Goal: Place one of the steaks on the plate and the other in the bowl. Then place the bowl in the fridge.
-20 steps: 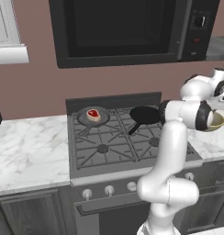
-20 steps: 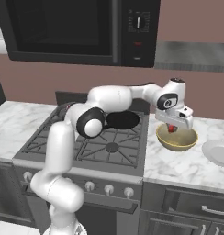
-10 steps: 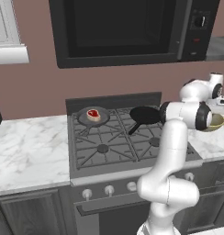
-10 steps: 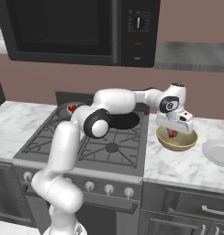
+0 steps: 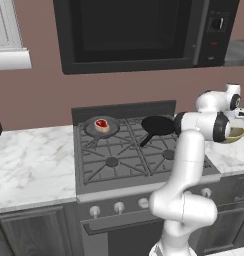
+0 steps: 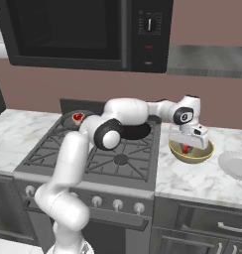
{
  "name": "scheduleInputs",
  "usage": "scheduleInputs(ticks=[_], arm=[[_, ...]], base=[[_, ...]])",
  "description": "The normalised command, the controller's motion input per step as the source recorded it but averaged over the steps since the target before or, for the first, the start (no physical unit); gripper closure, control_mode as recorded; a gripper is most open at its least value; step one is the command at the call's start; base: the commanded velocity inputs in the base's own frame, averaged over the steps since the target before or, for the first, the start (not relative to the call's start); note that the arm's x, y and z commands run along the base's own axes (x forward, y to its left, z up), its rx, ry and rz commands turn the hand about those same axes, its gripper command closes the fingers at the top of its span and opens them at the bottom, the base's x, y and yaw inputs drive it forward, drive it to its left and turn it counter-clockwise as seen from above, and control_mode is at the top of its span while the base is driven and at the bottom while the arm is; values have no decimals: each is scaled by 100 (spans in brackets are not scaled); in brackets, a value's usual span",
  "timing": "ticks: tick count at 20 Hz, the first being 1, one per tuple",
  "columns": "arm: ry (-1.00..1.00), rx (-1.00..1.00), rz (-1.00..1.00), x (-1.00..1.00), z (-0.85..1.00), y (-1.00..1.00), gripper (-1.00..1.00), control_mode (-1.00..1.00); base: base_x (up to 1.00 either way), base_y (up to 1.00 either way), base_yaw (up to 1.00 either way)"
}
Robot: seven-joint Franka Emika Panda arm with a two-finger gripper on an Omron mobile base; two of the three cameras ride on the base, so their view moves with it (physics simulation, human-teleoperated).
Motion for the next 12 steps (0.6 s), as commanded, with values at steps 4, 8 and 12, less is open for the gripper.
scheduleInputs(ticks=[4, 8, 12], arm=[[2, 0, 0, -5, -11, 0, 100, -100], [0, 0, 0, 0, -4, 0, 100, -100], [0, 0, 0, 0, -7, 0, -100, -100]], base=[[0, 0, 0], [0, 0, 0], [0, 0, 0]])
